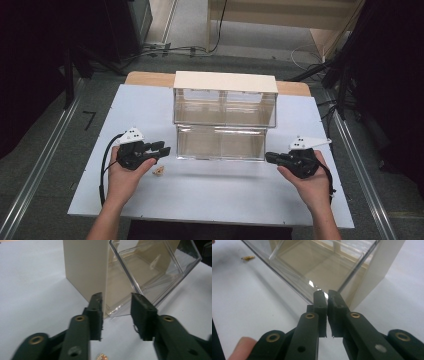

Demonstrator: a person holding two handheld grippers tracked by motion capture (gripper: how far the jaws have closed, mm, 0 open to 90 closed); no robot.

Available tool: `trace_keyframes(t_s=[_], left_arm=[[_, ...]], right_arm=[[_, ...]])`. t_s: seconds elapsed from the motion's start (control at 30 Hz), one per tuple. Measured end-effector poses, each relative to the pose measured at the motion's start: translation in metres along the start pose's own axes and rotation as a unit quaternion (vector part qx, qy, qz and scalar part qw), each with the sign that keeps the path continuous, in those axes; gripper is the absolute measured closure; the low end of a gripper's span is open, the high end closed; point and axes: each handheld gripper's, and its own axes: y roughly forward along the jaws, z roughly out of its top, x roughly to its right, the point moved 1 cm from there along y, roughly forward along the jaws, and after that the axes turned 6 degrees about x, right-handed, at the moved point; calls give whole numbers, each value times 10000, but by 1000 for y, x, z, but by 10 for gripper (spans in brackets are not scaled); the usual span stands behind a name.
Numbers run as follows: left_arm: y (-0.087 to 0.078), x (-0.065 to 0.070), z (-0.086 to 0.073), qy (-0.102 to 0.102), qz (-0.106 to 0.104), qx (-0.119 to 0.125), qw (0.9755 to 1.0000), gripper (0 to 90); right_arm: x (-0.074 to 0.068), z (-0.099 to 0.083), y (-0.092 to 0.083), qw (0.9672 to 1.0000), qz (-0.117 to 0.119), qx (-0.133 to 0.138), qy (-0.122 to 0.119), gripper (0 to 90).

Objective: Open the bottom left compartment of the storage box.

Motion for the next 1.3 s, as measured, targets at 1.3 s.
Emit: trace_keyframes(t_s=[1.3], left_arm=[[18,16,-9,478,-375,-621,9962,900]], right_arm=[[4,-14,6,9989,130,-421,-171,877]])
